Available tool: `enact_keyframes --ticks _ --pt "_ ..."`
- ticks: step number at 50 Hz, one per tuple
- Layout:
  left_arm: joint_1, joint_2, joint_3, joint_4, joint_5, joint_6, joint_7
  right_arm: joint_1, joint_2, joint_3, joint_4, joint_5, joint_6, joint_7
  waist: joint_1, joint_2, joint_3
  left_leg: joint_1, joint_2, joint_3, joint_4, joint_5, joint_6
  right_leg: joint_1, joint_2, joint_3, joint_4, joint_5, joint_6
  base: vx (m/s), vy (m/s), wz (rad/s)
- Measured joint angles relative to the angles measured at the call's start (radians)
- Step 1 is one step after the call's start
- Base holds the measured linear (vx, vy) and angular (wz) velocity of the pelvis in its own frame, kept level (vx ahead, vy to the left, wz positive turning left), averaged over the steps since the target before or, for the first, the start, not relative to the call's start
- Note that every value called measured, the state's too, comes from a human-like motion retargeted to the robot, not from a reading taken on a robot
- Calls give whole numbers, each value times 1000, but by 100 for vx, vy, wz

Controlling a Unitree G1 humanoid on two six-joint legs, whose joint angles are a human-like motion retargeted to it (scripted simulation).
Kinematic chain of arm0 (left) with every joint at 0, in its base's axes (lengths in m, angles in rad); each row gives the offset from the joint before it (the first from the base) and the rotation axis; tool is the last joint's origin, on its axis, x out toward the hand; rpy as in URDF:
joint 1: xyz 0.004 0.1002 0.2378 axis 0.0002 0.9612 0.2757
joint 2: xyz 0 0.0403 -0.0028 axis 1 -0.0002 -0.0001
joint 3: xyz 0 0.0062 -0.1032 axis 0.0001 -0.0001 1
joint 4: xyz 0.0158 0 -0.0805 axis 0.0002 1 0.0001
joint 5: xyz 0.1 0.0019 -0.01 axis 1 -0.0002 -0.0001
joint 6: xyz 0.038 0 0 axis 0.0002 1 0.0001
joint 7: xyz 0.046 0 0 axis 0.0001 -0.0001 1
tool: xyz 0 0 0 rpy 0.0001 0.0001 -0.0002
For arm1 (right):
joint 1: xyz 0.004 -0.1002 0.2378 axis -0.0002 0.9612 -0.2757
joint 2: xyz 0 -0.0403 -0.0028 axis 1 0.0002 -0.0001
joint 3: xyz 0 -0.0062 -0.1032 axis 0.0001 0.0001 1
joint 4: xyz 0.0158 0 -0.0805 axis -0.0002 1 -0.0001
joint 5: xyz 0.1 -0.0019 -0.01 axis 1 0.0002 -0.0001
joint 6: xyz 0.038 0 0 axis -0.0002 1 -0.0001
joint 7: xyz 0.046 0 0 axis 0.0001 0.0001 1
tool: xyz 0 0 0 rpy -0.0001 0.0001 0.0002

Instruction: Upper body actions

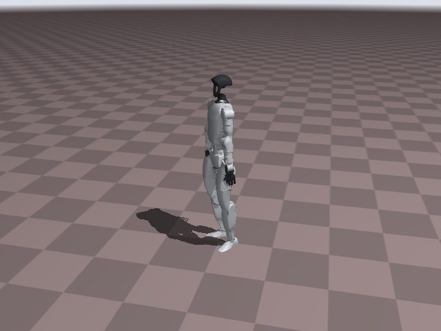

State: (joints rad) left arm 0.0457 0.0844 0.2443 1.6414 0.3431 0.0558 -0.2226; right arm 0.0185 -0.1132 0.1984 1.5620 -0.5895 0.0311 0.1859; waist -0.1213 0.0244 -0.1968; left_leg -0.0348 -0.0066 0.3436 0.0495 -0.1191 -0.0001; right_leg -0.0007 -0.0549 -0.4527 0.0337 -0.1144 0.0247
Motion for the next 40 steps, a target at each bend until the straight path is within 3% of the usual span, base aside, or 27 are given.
enact_keyframes --ticks 40 --pt "-2 2 -4 2 -3 0 3 -3 0 1 0 -18 -4 -3 3 -6 -1 1 -1 1 -1 -1 1 -1 3 1 -1 1 -2 0 0 0"
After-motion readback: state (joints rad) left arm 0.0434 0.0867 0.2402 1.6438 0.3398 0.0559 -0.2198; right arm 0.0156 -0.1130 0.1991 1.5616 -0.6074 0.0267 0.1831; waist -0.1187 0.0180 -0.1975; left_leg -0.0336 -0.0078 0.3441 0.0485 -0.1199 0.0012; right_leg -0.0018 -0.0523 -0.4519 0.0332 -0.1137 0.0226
